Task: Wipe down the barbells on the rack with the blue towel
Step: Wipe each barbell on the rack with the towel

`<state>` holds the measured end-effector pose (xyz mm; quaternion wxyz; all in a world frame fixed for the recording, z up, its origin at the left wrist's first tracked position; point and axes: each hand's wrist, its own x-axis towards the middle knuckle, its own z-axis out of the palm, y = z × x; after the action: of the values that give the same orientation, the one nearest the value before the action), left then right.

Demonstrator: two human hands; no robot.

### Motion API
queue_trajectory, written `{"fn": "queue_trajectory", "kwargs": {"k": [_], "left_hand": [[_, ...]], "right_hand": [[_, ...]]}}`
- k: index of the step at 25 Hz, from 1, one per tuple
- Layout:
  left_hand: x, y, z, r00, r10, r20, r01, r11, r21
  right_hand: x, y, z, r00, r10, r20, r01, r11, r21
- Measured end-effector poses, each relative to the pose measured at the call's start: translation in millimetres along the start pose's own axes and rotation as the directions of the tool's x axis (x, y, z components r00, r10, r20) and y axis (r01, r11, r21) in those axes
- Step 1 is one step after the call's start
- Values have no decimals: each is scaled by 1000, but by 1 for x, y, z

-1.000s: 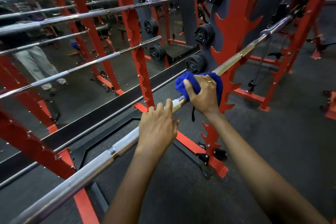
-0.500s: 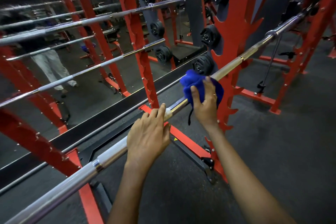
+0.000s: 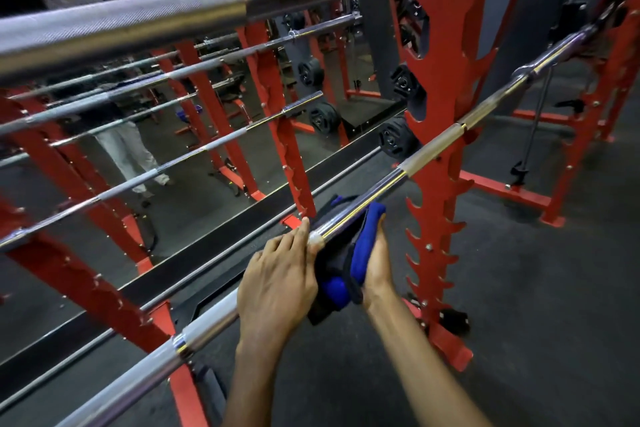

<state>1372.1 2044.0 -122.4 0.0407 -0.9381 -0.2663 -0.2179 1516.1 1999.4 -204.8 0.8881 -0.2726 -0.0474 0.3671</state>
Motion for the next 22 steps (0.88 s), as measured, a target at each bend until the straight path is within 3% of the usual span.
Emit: {"fn": "queue_trajectory", "kwargs": {"k": [2,3,4,5,7,9,10,13,16,18,21,22], "left_hand": [[0,0,-2,1000,4,11,-4,1000,-10],[-1,1,-2,1000,11,12,-11,1000,-7],[-1,1,-2,1000,12,14,-12,1000,-8],[0,2,0,1000,4,26,-4,1000,-13],[0,2,-1,997,-22,76,24,999,-22],[3,3,-5,988,-38,152,41,999,-17],[6,3,-7,980,-43,195,48,999,-20],[20,12,-5,960,-30,277,37,999,-18],[31,21,4,969,18,246,-35,997,63],[42,22,7,956,54,287,-66,997,31],[61,24,10,924,126,361,-107,992,-73],[63,26,11,923,148,354,-126,988,-84]], "right_hand": [[1,-11,-2,976,-134,-173,100,976,-193],[1,-22,-4,923,-289,-254,199,923,-330],[-2,-30,-3,851,-463,-247,309,822,-478],[-7,-38,-1,776,-615,-142,405,657,-636],[-10,-38,-1,647,-737,195,480,195,-855],[3,-41,-6,592,-655,470,483,-179,-857],[18,-54,-8,587,-632,506,446,-270,-853],[48,-94,-1,570,-686,451,344,-299,-890],[45,-92,-11,486,-604,632,454,-443,-773],[46,-96,-20,444,-543,712,511,-499,-700],[70,-111,-18,465,-717,520,394,-358,-846],[73,-111,-19,469,-724,506,370,-359,-857]]}}
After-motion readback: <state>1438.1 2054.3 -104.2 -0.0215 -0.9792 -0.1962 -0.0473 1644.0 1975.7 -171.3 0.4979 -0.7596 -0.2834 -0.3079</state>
